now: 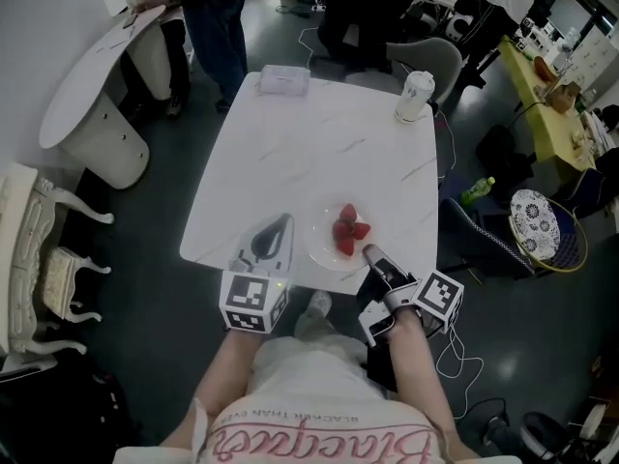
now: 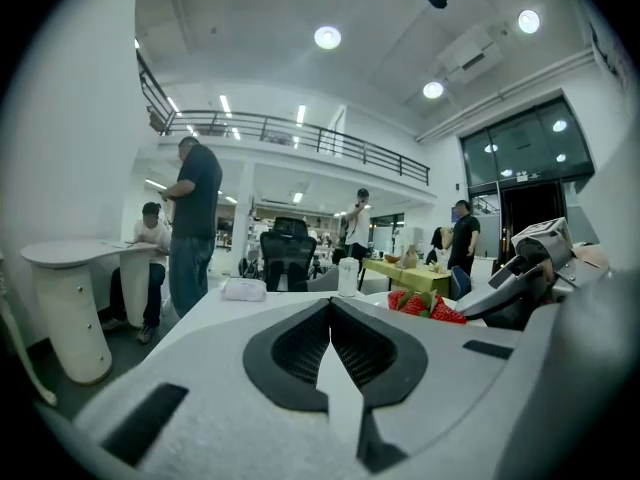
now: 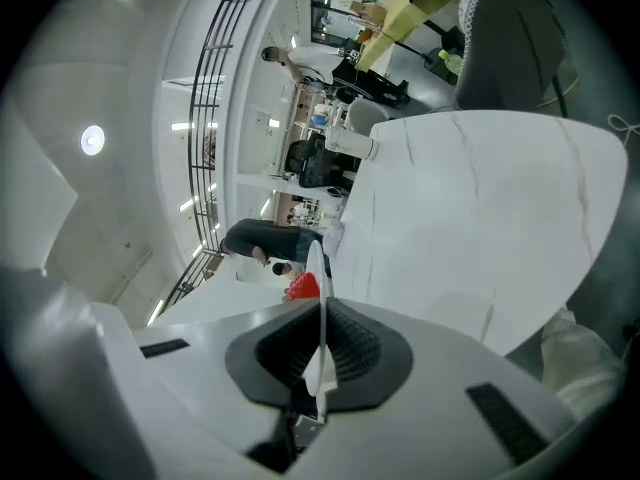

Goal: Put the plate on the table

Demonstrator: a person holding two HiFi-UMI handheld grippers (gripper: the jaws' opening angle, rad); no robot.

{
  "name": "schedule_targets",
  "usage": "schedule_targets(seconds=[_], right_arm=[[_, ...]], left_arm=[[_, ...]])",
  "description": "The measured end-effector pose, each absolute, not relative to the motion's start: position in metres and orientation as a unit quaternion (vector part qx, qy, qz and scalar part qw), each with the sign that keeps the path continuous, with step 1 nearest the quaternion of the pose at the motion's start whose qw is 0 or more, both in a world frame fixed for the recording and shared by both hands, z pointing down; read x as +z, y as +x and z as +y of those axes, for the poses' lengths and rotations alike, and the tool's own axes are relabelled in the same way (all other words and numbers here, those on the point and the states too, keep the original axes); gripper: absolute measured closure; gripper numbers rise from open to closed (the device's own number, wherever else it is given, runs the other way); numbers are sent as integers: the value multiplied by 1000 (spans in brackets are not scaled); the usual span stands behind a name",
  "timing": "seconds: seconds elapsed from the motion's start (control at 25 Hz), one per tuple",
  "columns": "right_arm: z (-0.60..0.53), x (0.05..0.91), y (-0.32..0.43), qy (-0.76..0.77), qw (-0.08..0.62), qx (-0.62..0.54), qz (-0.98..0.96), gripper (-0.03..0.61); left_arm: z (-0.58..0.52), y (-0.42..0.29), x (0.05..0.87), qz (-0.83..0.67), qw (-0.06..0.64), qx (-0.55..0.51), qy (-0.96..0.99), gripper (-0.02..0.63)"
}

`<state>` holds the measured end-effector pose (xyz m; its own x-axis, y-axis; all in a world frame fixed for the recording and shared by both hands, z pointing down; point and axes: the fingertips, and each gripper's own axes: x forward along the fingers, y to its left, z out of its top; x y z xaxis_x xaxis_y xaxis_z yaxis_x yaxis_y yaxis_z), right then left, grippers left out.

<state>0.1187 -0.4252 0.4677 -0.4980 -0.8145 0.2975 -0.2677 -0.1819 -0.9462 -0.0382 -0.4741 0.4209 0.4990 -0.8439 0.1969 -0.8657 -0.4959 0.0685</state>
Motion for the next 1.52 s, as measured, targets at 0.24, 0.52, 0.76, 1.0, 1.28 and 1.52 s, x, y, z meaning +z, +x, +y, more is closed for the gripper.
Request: schedule_targets(seconds=[0.24, 0.52, 0.76, 1.0, 1.28, 1.52], right_arm=[[-480, 484, 129, -444, 199, -629, 606, 568], [-521, 500, 126, -435, 189, -637, 607, 568], [-542, 510, 117, -443, 187, -643, 596, 568], [-569, 542, 112, -453, 188, -634, 598, 568], [-598, 586, 115, -472, 164, -625, 599, 568], [-620, 618, 121, -504, 106, -615, 597, 568]], left_arm=[[-526, -20, 435, -487, 83, 83, 866, 609], [-561, -19, 447, -477, 85, 105, 868, 609], [-584, -23, 458, -459, 94, 122, 875, 609], [-602, -27, 483, -434, 115, 144, 882, 609], [-636, -14, 519, -404, 130, 161, 891, 609], [-662, -7, 547, -399, 140, 182, 888, 609]])
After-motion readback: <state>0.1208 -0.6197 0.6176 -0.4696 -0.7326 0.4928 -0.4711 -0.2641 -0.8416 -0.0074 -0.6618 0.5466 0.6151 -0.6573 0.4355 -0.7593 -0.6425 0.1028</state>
